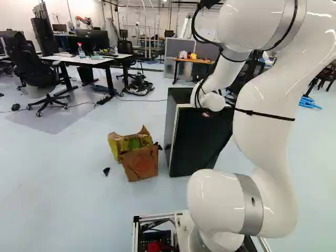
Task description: Grab a drink from the fridge
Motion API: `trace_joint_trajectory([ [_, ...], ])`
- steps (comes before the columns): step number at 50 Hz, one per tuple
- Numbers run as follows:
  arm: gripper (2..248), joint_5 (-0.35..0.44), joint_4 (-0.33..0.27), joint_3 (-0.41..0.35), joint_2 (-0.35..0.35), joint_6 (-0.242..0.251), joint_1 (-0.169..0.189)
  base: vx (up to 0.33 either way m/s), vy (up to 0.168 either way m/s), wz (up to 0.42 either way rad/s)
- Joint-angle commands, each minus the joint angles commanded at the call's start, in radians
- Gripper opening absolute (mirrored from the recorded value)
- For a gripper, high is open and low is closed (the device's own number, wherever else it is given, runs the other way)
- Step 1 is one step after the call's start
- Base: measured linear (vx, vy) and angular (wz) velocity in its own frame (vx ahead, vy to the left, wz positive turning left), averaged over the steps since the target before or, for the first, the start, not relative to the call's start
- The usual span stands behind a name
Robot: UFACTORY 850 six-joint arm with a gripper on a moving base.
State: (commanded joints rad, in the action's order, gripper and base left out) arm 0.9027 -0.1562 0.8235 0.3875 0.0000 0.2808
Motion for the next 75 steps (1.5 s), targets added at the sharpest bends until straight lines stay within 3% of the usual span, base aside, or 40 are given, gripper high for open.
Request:
trace_joint_trajectory([
  [28, 247, 0.096, 0.000, 0.062, 0.105, 0.000, 0.012, 0.000, 0.000, 0.000],
  [57, 246, 0.103, 0.000, 0.066, 0.108, 0.000, 0.013, 0.000, 0.000, 0.000],
  [58, 214, 0.103, 0.000, 0.065, 0.107, 0.000, 0.013, 0.000, 0.000, 0.000],
  [62, 214, 0.103, 0.000, 0.062, 0.105, 0.000, 0.013, 0.000, 0.000, 0.000],
  [63, 176, 0.103, 0.000, 0.062, 0.104, 0.000, 0.013, 0.000, 0.000, 0.000],
  [67, 176, 0.103, 0.000, 0.058, 0.101, 0.000, 0.014, 0.000, 0.000, 0.000],
  [68, 137, 0.103, 0.000, 0.057, 0.101, 0.000, 0.014, 0.000, 0.000, 0.000],
  [72, 137, 0.103, 0.000, 0.053, 0.098, 0.000, 0.014, 0.000, 0.000, 0.000],
  [73, 102, 0.103, 0.000, 0.052, 0.097, 0.000, 0.015, 0.000, 0.000, 0.000],
  [75, 102, 0.103, 0.000, 0.050, 0.095, 0.000, 0.015, 0.000, 0.000, 0.000],
])
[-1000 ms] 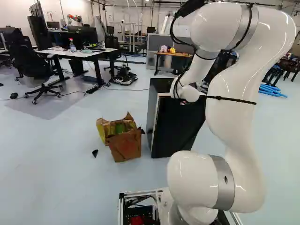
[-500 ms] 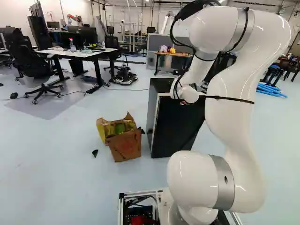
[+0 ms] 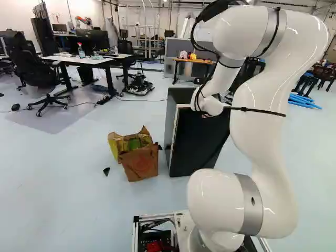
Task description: Grab a drink from the fridge
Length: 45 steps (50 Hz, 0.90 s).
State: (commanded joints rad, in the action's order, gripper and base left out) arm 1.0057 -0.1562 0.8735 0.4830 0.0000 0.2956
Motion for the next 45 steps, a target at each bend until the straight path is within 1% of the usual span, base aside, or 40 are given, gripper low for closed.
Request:
trace_joint_trajectory([
  [10, 100, 0.000, 0.000, -0.010, -0.013, 0.000, 0.001, 0.000, 0.000, 0.000],
  [45, 100, 0.000, 0.000, -0.036, -0.100, 0.000, 0.005, 0.000, 0.000, 0.000],
])
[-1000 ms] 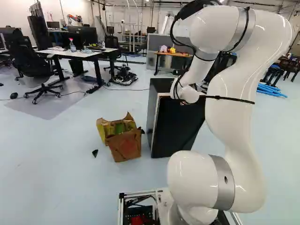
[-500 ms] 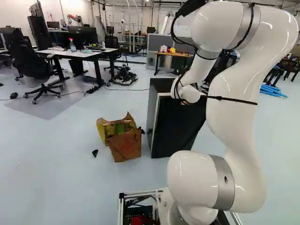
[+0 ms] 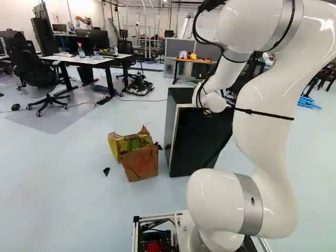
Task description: Grab a drink from the fridge
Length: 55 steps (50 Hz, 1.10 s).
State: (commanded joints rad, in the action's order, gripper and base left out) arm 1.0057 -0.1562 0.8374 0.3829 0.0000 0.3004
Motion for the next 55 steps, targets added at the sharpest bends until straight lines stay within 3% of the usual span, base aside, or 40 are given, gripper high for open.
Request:
trace_joint_trajectory([
  [30, 100, -0.002, 0.002, -0.008, -0.021, 0.000, -0.004, 0.000, 0.000, 0.000],
  [55, 100, -0.014, 0.016, -0.078, -0.082, 0.000, -0.032, 0.000, 0.000, 0.000],
])
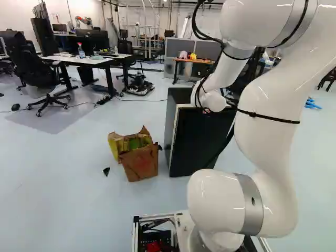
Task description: Grab a drink from the fridge
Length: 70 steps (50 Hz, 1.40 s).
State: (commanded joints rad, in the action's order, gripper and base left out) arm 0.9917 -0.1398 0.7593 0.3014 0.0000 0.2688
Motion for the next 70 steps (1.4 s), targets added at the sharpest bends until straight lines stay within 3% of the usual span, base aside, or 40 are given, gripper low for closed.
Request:
trace_joint_trajectory([
  [26, 100, -0.026, 0.031, -0.148, -0.128, 0.000, -0.059, 0.000, 0.000, 0.000],
  [70, 100, -0.088, 0.103, -0.496, -0.428, 0.000, -0.198, 0.000, 0.000, 0.000],
])
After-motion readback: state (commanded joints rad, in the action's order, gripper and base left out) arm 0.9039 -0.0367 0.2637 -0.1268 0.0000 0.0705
